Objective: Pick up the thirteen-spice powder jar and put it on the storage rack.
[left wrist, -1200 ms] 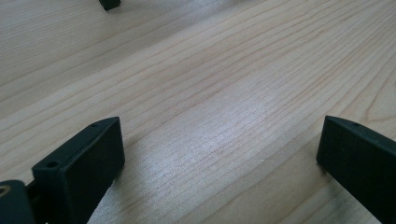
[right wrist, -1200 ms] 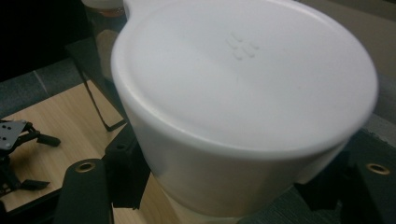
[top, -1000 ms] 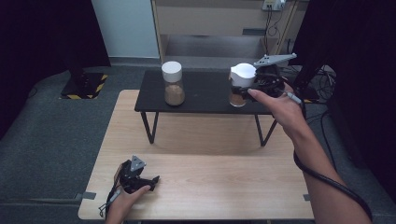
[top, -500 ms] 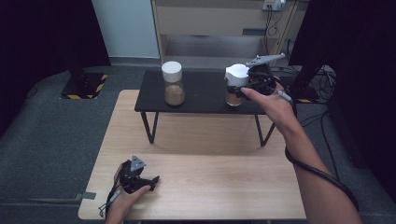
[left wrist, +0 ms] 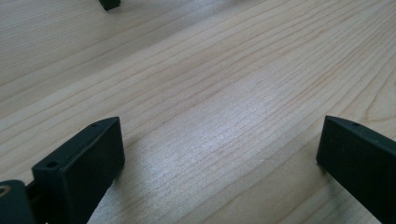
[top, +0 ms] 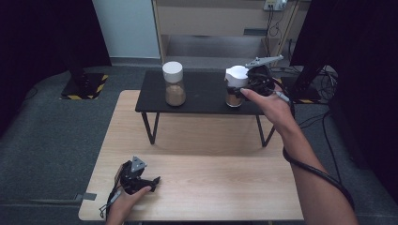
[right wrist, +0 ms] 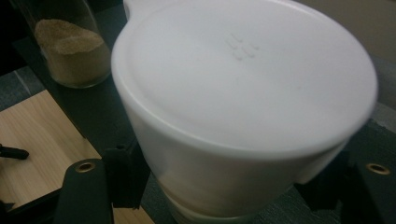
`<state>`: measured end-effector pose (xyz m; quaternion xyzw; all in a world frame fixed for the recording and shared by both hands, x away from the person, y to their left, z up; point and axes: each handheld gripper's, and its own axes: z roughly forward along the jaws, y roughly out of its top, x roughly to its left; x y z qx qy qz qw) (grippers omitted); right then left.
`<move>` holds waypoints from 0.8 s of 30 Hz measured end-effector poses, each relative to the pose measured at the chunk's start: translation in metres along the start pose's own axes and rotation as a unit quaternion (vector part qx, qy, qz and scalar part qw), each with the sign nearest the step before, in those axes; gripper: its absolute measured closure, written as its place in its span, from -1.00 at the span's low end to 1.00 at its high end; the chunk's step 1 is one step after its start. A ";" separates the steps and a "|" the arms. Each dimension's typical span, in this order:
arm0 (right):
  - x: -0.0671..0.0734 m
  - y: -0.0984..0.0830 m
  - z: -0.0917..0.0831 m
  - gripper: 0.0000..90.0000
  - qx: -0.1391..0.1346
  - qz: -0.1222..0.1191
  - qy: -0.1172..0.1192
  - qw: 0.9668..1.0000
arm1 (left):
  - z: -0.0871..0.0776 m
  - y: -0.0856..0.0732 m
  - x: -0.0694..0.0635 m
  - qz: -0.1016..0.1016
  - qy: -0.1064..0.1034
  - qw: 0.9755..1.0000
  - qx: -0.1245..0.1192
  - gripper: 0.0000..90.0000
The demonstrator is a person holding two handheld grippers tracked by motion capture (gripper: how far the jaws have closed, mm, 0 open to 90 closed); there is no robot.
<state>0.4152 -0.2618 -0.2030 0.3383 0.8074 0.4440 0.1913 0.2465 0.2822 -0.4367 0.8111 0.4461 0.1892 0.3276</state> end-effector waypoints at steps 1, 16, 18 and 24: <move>0.000 -0.001 0.001 -0.30 -0.001 0.001 -0.001 1.000 | 0.000 0.000 0.000 0.000 0.000 1.000 0.000 -1.00; -0.007 -0.006 0.001 -0.30 -0.008 0.015 0.008 1.000 | 0.000 0.000 -0.001 0.000 0.001 1.000 -0.001 -1.00; -0.007 -0.005 0.001 -0.31 -0.007 0.014 0.008 1.000 | 0.000 0.000 -0.001 0.000 0.001 1.000 -0.001 -1.00; -0.005 -0.003 0.002 -0.31 -0.005 0.013 0.007 1.000 | 0.000 0.000 -0.001 0.000 0.001 1.000 -0.001 -1.00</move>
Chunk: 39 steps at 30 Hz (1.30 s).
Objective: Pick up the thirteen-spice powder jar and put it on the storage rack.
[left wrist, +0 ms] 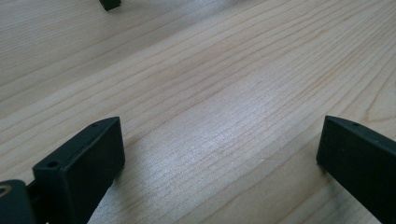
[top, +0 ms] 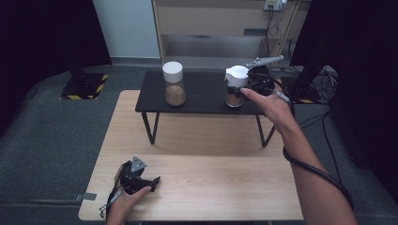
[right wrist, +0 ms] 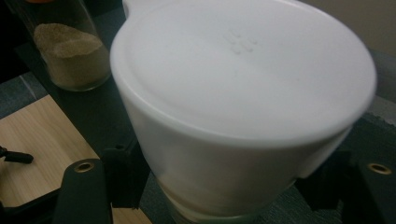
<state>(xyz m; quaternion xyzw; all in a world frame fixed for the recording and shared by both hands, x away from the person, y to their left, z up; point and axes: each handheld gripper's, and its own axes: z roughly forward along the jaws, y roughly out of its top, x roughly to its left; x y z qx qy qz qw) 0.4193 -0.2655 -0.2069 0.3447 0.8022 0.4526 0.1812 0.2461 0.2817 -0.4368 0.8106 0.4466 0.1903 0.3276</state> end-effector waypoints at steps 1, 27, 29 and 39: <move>0.000 0.000 0.000 -0.31 0.000 -0.001 0.000 1.000 | 0.000 0.000 0.000 0.000 0.000 1.000 0.000 -1.00; 0.000 -0.003 -0.011 -0.79 0.004 -0.015 -0.002 1.000 | 0.000 0.000 0.000 0.000 -0.001 1.000 0.001 -1.00; 0.000 -0.004 -0.015 -0.83 0.004 -0.014 -0.003 1.000 | 0.000 0.000 0.000 0.000 -0.001 1.000 0.001 -1.00; 0.005 -0.007 -0.036 -0.88 0.007 -0.025 -0.004 1.000 | 0.000 0.000 0.000 0.000 -0.001 1.000 0.000 -1.00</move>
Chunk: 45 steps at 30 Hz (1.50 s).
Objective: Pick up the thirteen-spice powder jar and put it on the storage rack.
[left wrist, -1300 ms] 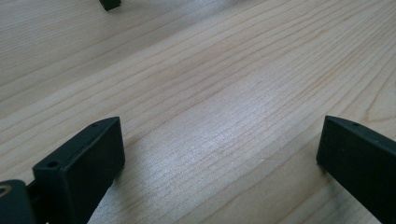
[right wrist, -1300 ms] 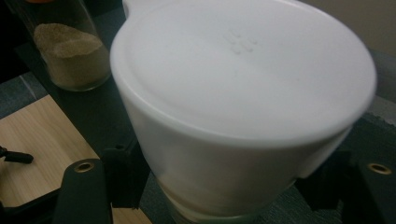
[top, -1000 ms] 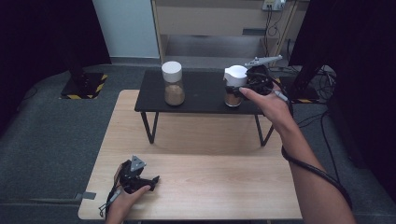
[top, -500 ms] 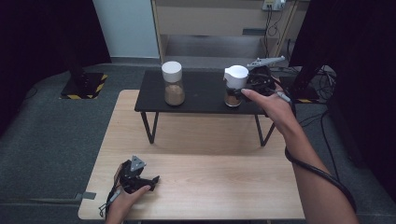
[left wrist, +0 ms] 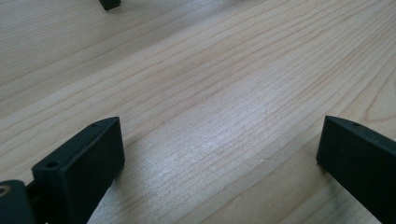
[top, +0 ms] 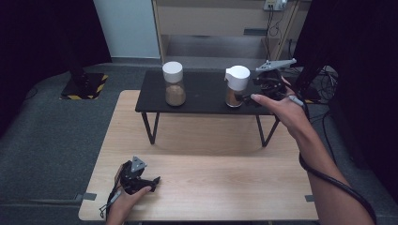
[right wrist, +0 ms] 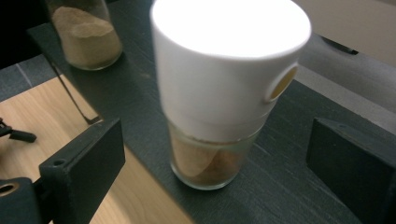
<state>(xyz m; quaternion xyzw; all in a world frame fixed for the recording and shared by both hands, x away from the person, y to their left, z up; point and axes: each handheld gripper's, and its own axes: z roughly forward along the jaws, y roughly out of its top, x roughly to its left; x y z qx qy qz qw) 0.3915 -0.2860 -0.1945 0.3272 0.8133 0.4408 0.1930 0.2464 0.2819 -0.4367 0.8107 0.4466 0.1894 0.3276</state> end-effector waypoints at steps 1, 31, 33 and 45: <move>0.001 0.000 -0.002 -0.88 0.002 -0.002 0.001 1.000 | 0.000 0.000 0.000 0.000 0.000 1.000 0.000 -1.00; 0.047 -0.036 -0.011 -0.87 0.037 -0.028 0.028 0.999 | 0.000 0.000 0.000 0.000 -0.001 1.000 0.001 -1.00; 0.049 -0.040 -0.009 -0.87 0.039 -0.027 0.030 0.998 | 0.000 0.000 0.000 -0.001 -0.001 1.000 0.000 -1.00; 0.053 -0.072 0.005 -0.87 0.045 -0.014 0.037 0.998 | 0.000 0.000 0.000 -0.001 -0.001 1.000 0.000 -1.00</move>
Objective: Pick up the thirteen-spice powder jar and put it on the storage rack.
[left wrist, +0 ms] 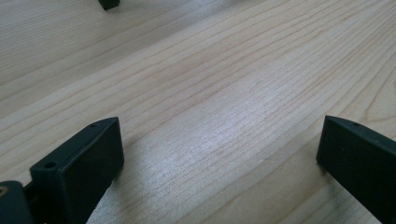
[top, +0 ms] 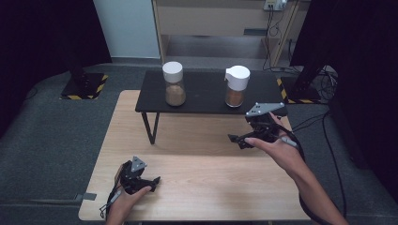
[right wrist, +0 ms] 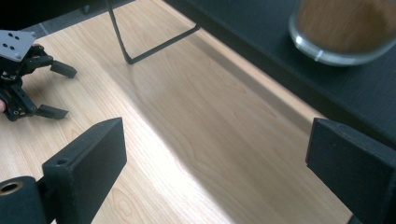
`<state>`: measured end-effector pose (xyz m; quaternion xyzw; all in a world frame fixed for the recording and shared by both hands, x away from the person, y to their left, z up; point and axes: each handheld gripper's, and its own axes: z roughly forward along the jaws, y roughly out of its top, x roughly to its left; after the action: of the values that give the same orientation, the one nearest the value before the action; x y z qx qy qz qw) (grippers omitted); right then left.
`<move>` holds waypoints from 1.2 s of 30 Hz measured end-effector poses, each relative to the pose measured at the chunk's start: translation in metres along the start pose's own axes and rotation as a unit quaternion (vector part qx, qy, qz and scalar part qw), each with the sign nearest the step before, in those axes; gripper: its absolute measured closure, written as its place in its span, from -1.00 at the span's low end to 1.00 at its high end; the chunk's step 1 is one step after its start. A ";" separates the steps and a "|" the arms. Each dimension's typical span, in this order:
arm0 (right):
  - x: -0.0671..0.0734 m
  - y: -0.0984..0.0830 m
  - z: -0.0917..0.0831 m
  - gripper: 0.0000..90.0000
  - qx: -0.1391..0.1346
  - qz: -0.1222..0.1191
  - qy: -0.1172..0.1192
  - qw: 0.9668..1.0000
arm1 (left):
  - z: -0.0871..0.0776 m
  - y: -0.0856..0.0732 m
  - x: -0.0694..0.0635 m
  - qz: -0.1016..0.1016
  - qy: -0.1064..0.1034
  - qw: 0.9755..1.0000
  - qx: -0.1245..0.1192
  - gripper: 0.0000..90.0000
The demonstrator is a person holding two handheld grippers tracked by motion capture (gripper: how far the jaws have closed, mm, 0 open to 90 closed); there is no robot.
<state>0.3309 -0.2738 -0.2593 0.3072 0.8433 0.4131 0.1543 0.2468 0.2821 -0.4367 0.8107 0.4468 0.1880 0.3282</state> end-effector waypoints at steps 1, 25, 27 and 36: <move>0.000 -0.003 0.002 -0.87 0.001 0.001 0.000 1.000 | 0.000 0.000 0.000 0.000 0.000 1.000 0.000 -1.00; 0.008 -0.044 0.020 -0.87 -0.003 0.008 0.004 1.000 | 0.000 0.000 0.000 0.000 -0.001 1.000 0.000 -1.00; 0.007 -0.048 0.020 -0.87 -0.003 0.011 0.002 1.000 | 0.000 0.000 0.000 0.000 -0.001 1.000 0.000 -1.00; 0.007 -0.065 0.023 -0.87 -0.001 0.021 -0.001 1.000 | 0.000 0.000 0.000 0.000 -0.001 1.000 0.000 -1.00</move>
<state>0.3119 -0.2860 -0.3247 0.3253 0.8360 0.4169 0.1470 0.2471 0.2823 -0.4367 0.8110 0.4465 0.1874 0.3285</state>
